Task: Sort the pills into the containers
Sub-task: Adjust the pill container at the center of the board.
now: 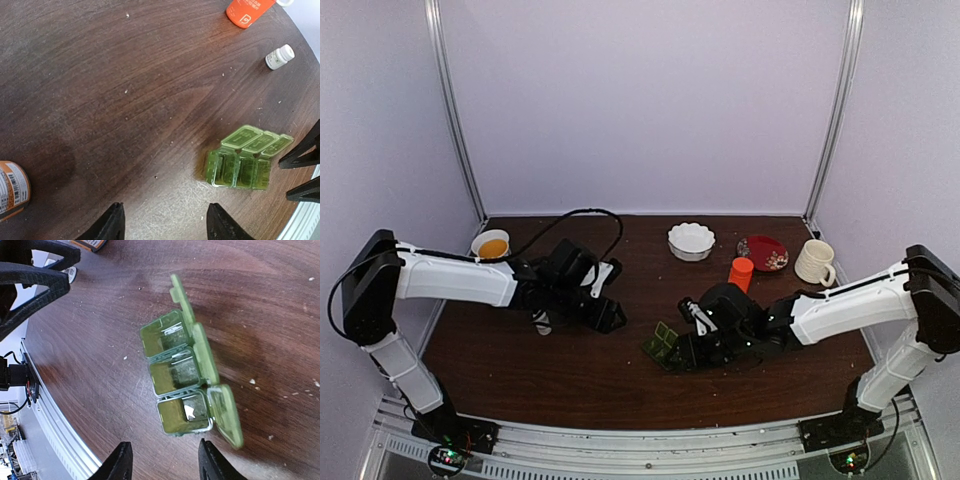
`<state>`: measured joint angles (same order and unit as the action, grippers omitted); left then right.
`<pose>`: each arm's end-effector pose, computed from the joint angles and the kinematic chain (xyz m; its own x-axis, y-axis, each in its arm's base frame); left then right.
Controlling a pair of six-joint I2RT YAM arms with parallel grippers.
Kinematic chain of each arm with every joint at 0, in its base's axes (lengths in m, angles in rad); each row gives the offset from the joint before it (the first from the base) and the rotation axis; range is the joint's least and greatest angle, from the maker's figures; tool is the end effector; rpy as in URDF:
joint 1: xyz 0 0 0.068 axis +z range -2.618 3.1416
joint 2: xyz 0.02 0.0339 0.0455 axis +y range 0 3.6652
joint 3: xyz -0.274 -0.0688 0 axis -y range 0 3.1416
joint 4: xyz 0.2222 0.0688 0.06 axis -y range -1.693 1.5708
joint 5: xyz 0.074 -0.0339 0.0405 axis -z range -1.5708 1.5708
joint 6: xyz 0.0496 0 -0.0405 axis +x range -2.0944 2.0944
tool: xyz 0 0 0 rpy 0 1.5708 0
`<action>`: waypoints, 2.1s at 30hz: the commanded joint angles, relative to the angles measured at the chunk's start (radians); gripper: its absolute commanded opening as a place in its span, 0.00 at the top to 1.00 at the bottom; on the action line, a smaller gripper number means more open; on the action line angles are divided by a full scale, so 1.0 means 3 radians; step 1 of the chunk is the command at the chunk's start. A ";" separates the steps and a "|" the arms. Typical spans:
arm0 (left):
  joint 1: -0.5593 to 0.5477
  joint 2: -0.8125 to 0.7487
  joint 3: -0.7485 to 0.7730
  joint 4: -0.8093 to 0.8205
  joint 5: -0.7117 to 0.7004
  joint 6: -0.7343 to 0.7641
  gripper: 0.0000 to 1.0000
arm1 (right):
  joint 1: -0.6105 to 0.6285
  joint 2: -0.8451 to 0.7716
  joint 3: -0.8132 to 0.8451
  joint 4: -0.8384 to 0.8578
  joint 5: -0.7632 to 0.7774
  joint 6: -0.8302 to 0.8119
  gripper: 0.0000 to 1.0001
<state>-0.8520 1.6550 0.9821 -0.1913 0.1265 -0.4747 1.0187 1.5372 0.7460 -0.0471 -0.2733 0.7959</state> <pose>0.2154 -0.2556 0.2013 -0.8113 0.2387 -0.5336 0.4831 0.7878 -0.3821 0.1413 0.2549 0.1810 -0.9262 -0.1919 -0.3245 -0.3612 0.6981 0.6182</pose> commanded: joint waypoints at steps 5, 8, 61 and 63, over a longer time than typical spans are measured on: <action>0.0117 -0.0267 -0.0012 -0.0067 -0.0173 -0.0109 0.41 | -0.0029 0.0291 0.0171 0.0218 -0.0171 0.0057 0.55; 0.0139 -0.0324 -0.0011 -0.0094 -0.0225 -0.0113 0.41 | -0.0108 0.0336 0.0197 0.0248 -0.0193 0.0017 0.55; -0.0069 0.0010 -0.0084 0.0147 -0.0095 -0.0381 0.38 | -0.0587 0.0746 0.0935 -0.0793 0.0705 -0.1110 0.47; -0.0077 0.0013 -0.0083 0.0147 -0.0096 -0.0371 0.38 | -0.0552 0.0671 0.0807 -0.0741 0.0691 -0.1089 0.47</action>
<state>-0.8742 1.6459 0.9276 -0.1585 0.1085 -0.6044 0.8375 1.7844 1.0561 -0.2691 -0.0990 0.4740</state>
